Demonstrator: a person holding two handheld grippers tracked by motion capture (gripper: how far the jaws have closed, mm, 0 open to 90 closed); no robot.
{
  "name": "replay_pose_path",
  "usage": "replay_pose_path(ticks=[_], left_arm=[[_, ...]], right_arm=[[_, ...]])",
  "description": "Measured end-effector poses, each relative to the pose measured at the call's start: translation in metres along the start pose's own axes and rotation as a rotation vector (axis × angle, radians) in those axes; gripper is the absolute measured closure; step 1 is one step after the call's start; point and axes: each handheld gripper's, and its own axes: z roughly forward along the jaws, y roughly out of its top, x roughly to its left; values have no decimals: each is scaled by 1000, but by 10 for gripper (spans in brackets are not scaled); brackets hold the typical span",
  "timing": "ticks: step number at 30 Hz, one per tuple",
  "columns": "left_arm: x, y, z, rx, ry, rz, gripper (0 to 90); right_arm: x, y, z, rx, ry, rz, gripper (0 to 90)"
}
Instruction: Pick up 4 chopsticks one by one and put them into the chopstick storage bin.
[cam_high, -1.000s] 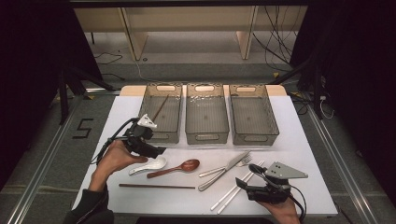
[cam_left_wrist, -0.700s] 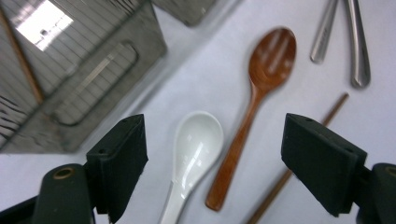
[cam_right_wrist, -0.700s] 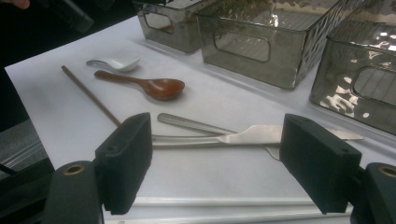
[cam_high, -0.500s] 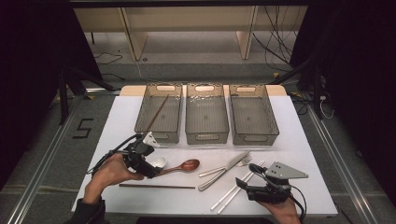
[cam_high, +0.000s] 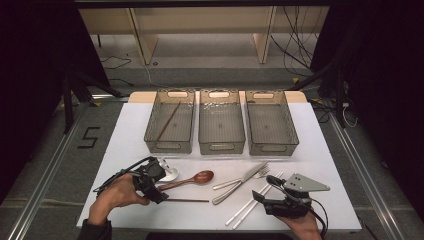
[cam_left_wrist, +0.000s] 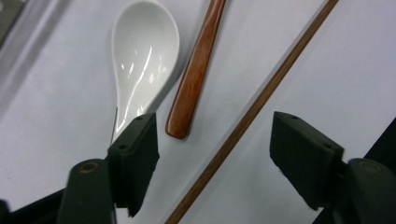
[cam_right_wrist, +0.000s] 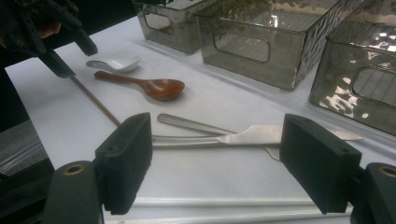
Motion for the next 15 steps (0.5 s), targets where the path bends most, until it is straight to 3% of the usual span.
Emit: replay_pose_path(ticks=[6, 15], left_arm=[[1, -2, 6, 46, -18, 36, 454], [3, -6, 19, 99, -33, 38, 543]], right_arm=[[0, 0, 0, 2, 0, -1, 264], [0, 0, 0, 1, 0, -3, 264]])
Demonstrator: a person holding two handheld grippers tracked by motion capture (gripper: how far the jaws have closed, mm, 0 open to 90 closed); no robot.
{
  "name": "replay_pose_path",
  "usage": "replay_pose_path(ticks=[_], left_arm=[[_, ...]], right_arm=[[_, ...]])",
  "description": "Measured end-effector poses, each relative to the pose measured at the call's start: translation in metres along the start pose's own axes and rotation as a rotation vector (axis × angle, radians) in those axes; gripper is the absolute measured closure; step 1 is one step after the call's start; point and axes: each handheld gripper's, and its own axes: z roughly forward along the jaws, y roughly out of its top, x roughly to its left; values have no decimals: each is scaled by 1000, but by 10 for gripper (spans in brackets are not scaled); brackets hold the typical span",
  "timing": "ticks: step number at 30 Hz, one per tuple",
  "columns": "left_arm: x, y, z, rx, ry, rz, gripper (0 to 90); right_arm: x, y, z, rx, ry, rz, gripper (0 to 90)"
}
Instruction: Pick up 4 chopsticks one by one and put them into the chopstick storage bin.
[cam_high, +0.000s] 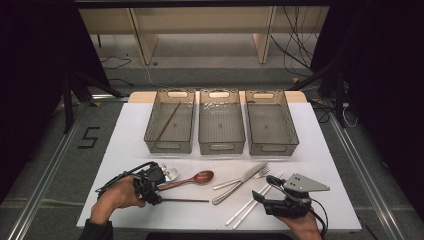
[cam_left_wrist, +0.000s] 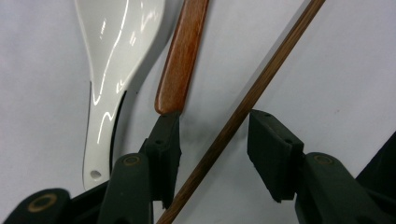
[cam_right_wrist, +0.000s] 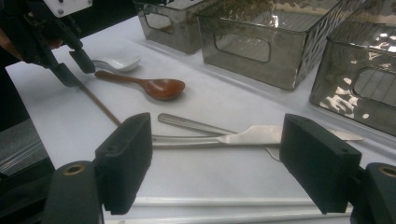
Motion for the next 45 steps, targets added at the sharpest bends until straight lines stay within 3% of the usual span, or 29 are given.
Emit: replay_pose_path(ticks=[8, 10, 19, 30, 36, 45], left_arm=[[2, -1, 1, 8, -39, -3, 626], [2, -1, 3, 46, -42, 21, 630], [1, -2, 4, 47, -28, 32, 699], [-2, -1, 4, 50, -35, 98, 826], [-4, -2, 3, 43, -52, 140, 835], [-9, 1, 0, 23, -67, 170, 837]], right_arm=[[0, 0, 0, 2, 1, -1, 264], [0, 0, 0, 1, 0, -1, 264], [0, 0, 0, 3, 1, -1, 264], [0, 0, 0, 4, 1, -1, 264], [0, 0, 0, 6, 3, -2, 264], [0, 0, 0, 6, 3, -2, 264]])
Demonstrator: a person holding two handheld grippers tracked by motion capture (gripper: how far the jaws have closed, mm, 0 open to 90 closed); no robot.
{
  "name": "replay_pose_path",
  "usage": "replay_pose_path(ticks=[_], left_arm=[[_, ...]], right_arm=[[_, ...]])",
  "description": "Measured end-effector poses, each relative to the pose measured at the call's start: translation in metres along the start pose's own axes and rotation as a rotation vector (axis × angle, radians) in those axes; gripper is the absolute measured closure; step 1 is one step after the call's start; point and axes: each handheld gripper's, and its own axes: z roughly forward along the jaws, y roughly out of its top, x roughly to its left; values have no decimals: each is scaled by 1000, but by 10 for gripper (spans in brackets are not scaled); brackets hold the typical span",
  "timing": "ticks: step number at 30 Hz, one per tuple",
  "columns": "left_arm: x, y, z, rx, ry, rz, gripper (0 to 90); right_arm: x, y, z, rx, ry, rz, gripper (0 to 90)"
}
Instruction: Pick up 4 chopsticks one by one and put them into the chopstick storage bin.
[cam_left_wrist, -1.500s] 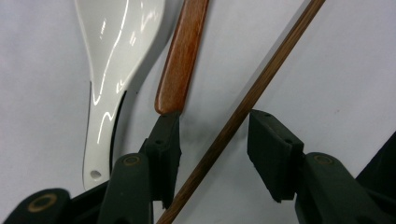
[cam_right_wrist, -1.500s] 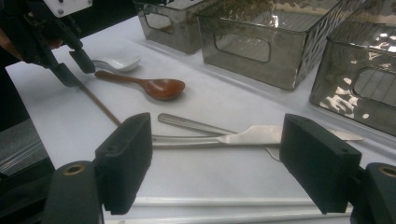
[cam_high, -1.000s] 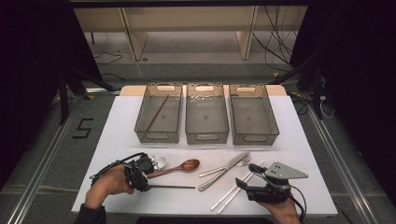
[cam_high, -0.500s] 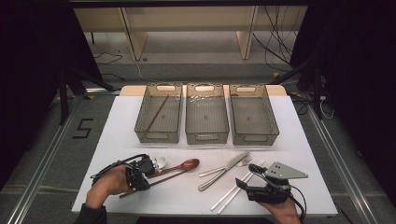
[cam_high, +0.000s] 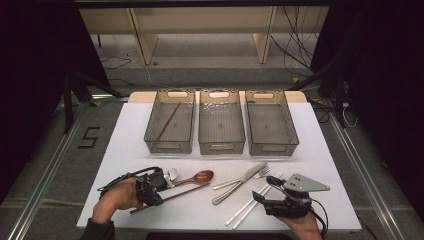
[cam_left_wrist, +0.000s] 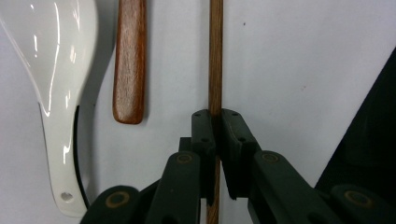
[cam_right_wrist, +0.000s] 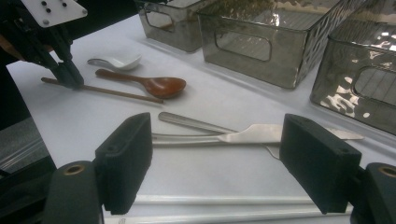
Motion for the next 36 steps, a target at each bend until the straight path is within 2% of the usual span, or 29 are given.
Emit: replay_pose_path(ticks=[3, 6, 9, 13, 19, 20, 30, 35, 36], left_arm=[[-1, 1, -2, -16, -8, -2, 838], [-2, 2, -8, -36, 4, -1, 838], [-3, 4, -13, -75, 2, -14, 838], [-3, 6, -19, -135, 4, -61, 838], [2, 8, -25, -199, 21, -129, 838], [3, 8, -26, -209, 28, -129, 838], [13, 12, -38, -331, 67, -290, 837], [18, 16, -45, -353, 69, -285, 838], [18, 17, -45, -361, 71, -295, 837]], right_arm=[[0, 0, 0, -1, 0, 1, 264], [0, 0, 0, 0, 0, 0, 264], [0, 0, 0, 0, 0, 1, 264], [0, 0, 0, -1, 0, 3, 264], [0, 0, 0, -1, 1, 4, 264], [0, 0, 0, -1, 1, 5, 264], [-1, -1, 0, -1, 0, 10, 264], [-1, -1, 1, 0, -1, 12, 264], [-1, -1, 1, 0, -1, 11, 264]])
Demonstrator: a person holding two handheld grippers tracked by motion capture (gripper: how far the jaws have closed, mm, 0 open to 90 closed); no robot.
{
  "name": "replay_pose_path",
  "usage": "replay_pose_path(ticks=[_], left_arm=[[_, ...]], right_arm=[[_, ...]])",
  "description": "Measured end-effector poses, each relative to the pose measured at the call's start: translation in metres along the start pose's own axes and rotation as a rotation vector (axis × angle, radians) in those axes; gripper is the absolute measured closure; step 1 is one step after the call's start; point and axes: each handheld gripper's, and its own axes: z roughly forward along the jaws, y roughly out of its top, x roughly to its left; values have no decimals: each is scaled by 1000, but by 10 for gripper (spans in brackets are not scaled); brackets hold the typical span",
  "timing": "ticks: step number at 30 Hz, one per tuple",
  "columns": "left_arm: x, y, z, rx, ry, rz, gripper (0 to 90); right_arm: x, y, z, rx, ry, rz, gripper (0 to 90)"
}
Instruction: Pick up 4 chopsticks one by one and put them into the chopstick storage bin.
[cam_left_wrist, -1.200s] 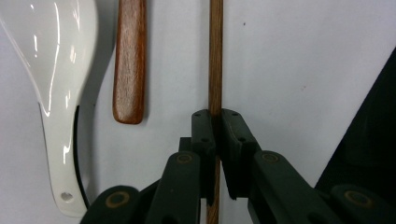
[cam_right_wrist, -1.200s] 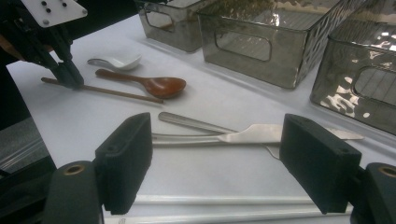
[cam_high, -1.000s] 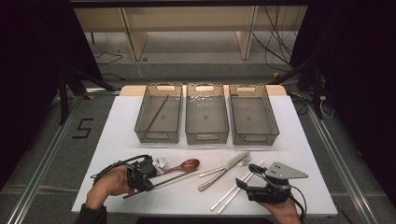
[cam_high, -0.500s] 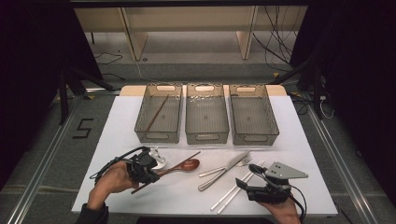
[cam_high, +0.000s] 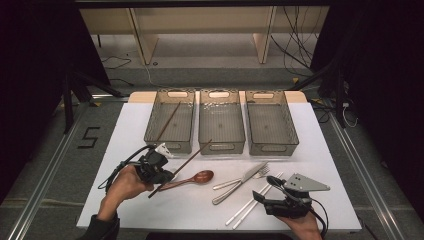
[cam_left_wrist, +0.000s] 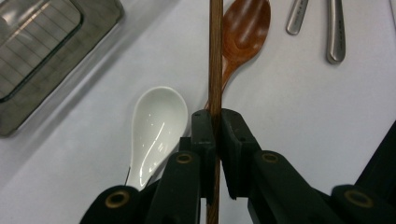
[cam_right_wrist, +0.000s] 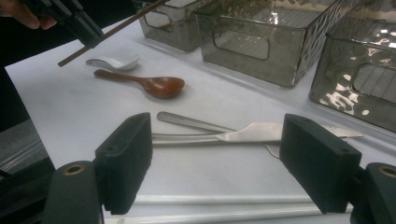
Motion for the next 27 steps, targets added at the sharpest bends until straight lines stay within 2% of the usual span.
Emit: replay_pose_path(ticks=[1, 7, 19, 27], left_arm=[[1, 1, -1, 2, 1, 8, 837], [7, 8, -5, -48, 3, -17, 837], [35, 26, -15, -138, 37, -81, 837], [51, 44, -18, -167, 55, -107, 837]], right_arm=[[0, 0, 0, -1, 1, 0, 264], [0, 0, 0, -2, 0, 1, 264], [-1, 0, 0, -1, 1, 3, 264], [-1, 0, 0, 0, 1, 6, 264]])
